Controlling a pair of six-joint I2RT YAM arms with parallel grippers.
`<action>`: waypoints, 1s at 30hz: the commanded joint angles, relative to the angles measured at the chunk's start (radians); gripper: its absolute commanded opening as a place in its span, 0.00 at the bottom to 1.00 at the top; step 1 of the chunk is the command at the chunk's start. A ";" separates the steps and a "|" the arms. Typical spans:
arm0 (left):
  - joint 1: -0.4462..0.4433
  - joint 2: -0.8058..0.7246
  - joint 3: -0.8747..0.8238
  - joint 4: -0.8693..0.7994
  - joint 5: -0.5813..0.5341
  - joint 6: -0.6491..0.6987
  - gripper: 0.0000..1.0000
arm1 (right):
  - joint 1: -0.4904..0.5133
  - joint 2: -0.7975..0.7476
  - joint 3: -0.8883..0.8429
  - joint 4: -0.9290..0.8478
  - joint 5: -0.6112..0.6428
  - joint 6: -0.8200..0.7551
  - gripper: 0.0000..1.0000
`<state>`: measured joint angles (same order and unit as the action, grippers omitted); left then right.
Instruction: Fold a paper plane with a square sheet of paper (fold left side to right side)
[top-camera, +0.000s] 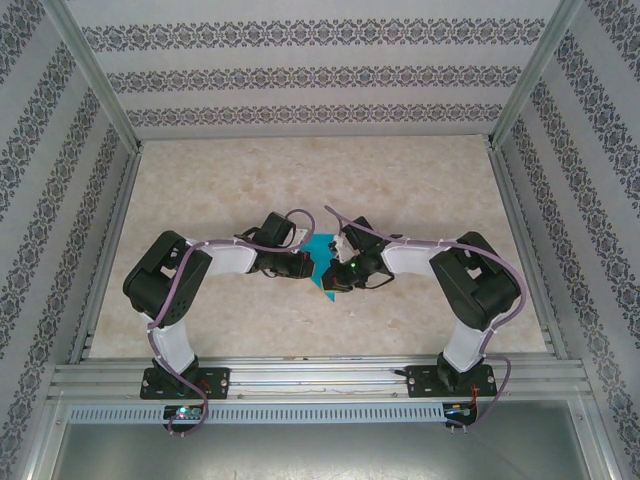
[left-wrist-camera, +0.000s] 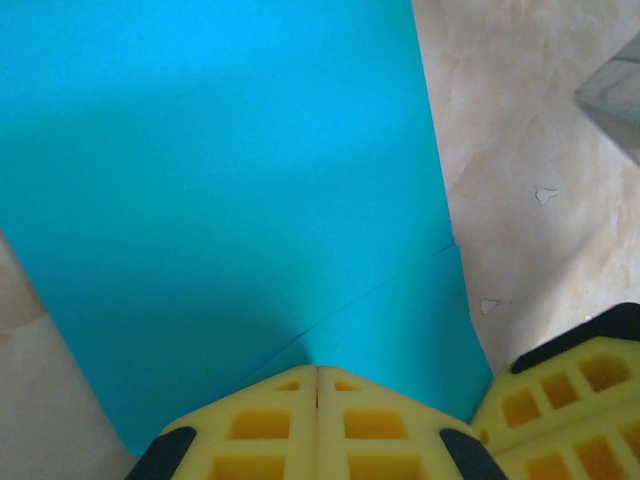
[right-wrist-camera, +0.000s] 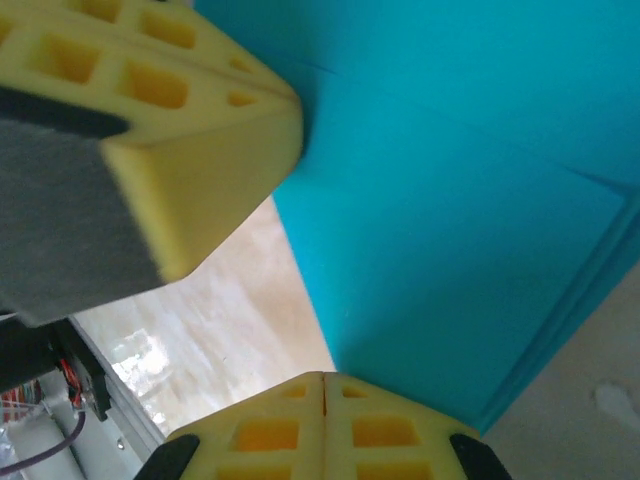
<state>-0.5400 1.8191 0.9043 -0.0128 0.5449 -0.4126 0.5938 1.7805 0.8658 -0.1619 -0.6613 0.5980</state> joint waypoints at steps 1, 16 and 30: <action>-0.012 0.036 0.002 -0.128 -0.044 -0.022 0.00 | 0.007 0.034 0.023 0.042 0.025 0.039 0.00; -0.014 0.056 0.021 -0.148 -0.052 -0.025 0.00 | 0.010 0.076 0.070 0.050 0.044 0.036 0.00; -0.012 0.084 0.050 -0.200 -0.116 -0.044 0.00 | 0.026 0.032 -0.019 -0.063 0.025 0.000 0.00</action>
<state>-0.5423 1.8435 0.9638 -0.0978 0.5304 -0.4389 0.6003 1.8305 0.8967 -0.1276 -0.6445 0.6216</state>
